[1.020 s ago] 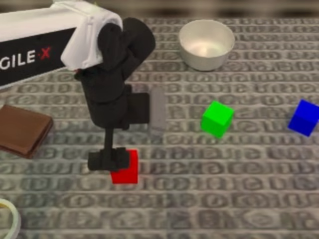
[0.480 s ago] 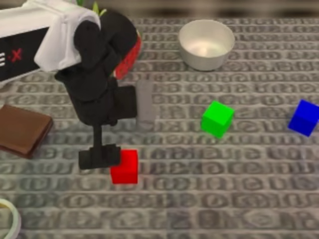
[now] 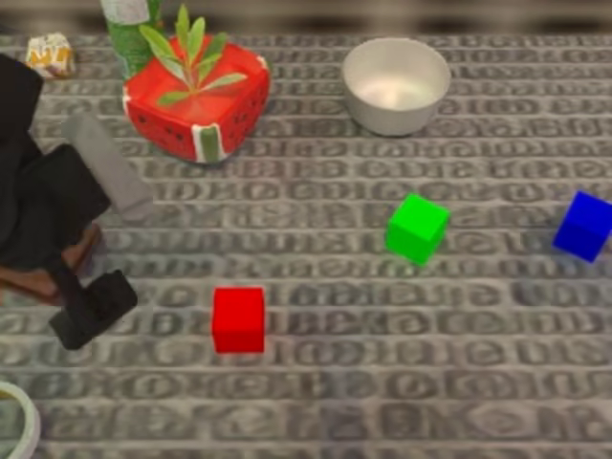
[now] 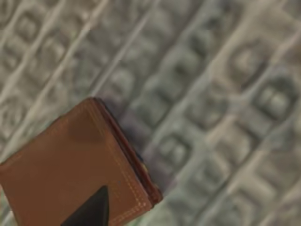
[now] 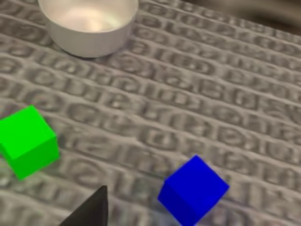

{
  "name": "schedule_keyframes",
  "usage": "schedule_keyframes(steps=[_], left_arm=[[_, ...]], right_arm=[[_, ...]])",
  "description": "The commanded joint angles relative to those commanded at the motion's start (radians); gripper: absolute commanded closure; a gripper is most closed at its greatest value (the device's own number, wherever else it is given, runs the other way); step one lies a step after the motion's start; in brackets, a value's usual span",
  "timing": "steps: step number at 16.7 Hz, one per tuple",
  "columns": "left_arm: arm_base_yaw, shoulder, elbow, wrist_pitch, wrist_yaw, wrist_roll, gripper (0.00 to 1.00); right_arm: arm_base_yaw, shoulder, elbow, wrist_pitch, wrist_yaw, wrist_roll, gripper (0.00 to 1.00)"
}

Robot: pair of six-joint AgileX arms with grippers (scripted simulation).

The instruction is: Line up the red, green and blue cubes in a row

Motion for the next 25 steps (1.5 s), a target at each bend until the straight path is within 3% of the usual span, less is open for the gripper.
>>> schedule_keyframes(steps=[7,14,18,25], left_arm=[[0.205,-0.666,-0.525,0.358,-0.01,-0.325,0.0],[0.312,-1.097,-0.846,0.655,0.0,-0.592,0.0],[0.336,-1.224,-0.916,0.754,0.005,-0.679,0.0],[0.338,-1.241,-0.923,0.767,0.006,-0.69,0.0]], right_arm=[[0.152,0.832,0.68,-0.452,-0.001,-0.156,0.0],[0.269,1.39,1.199,-0.775,0.001,-0.276,0.0],[0.302,1.54,1.361,-0.856,0.005,-0.311,0.0],[0.302,1.558,1.375,-0.86,0.006,-0.315,0.0]])
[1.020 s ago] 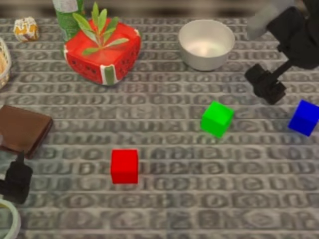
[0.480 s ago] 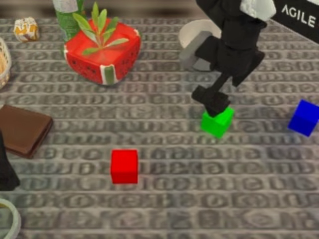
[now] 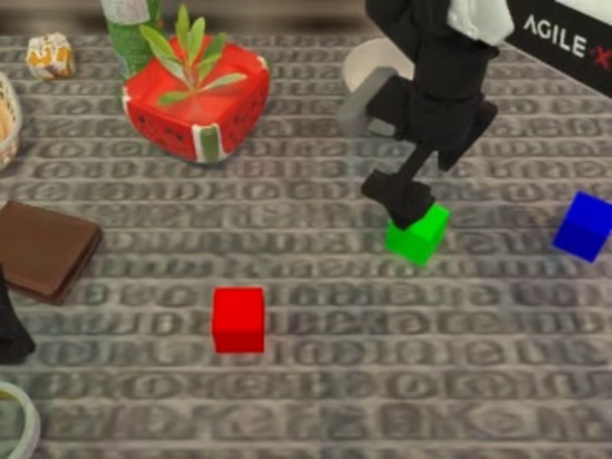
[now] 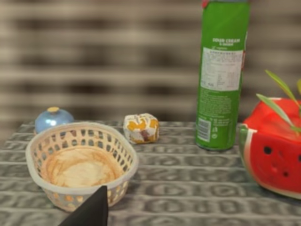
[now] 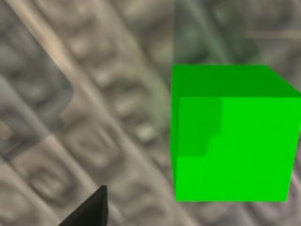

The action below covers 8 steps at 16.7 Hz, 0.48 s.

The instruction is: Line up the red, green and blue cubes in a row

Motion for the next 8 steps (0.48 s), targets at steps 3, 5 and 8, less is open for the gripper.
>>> schedule_keyframes(steps=[3,5,8], left_arm=[[0.0,0.0,0.0,0.0,0.0,0.0,0.0],[0.0,0.0,0.0,0.0,0.0,0.0,0.0],[0.0,0.0,0.0,0.0,0.0,0.0,0.0]], right_arm=[[0.003,0.011,-0.065,0.072,0.0,-0.001,0.0],[0.004,0.026,-0.131,0.165,0.0,0.0,0.0],[0.006,0.047,-0.213,0.263,0.001,0.002,0.0]])
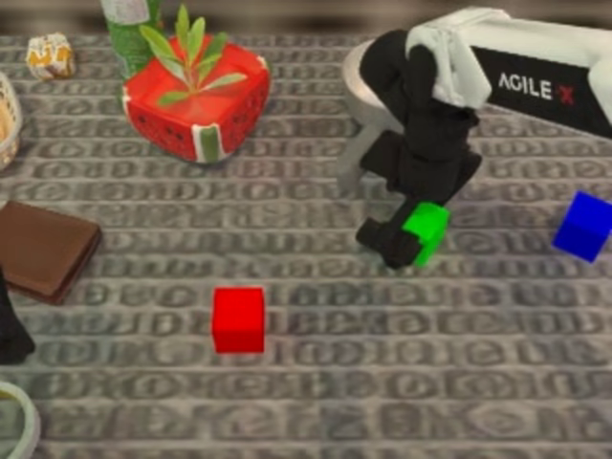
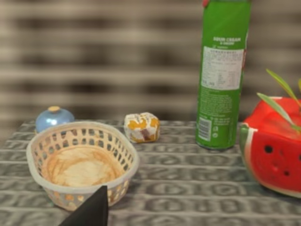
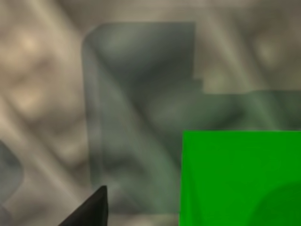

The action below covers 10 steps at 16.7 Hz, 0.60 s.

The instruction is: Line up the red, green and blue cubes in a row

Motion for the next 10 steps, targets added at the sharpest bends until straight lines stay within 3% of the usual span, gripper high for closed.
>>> schedule_keyframes(steps=[5,10], left_arm=[[0.0,0.0,0.0,0.0,0.0,0.0,0.0],[0.0,0.0,0.0,0.0,0.0,0.0,0.0]], right_arm=[[0.0,0.005,-0.012,0.013,0.0,0.0,0.0],[0.0,0.005,-0.012,0.013,0.0,0.0,0.38]])
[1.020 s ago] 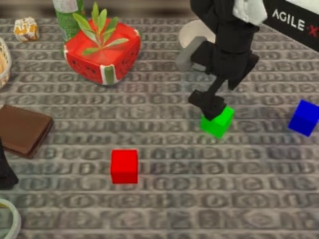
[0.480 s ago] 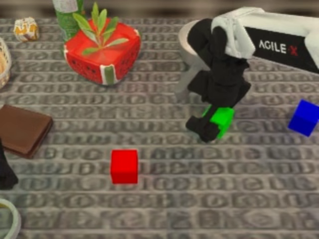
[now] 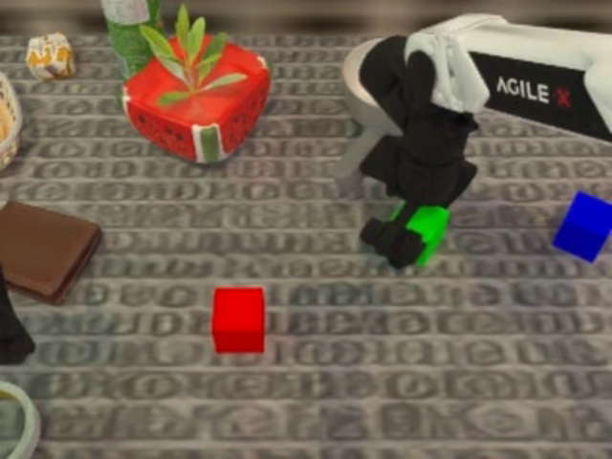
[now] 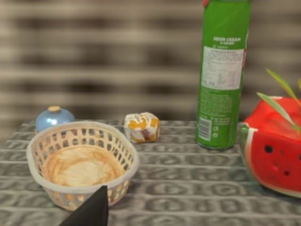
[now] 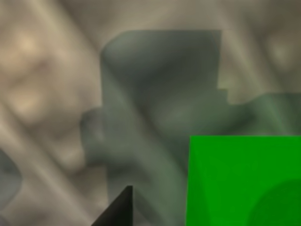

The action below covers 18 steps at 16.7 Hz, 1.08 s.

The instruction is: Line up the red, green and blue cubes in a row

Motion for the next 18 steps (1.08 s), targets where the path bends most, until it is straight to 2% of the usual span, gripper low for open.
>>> schedule_keyframes(steps=[8,18], left_arm=[[0.0,0.0,0.0,0.0,0.0,0.0,0.0],[0.0,0.0,0.0,0.0,0.0,0.0,0.0]], right_arm=[[0.0,0.0,0.0,0.0,0.0,0.0,0.98],[-0.002,-0.005,0.003,-0.006,0.0,0.001,1.0]])
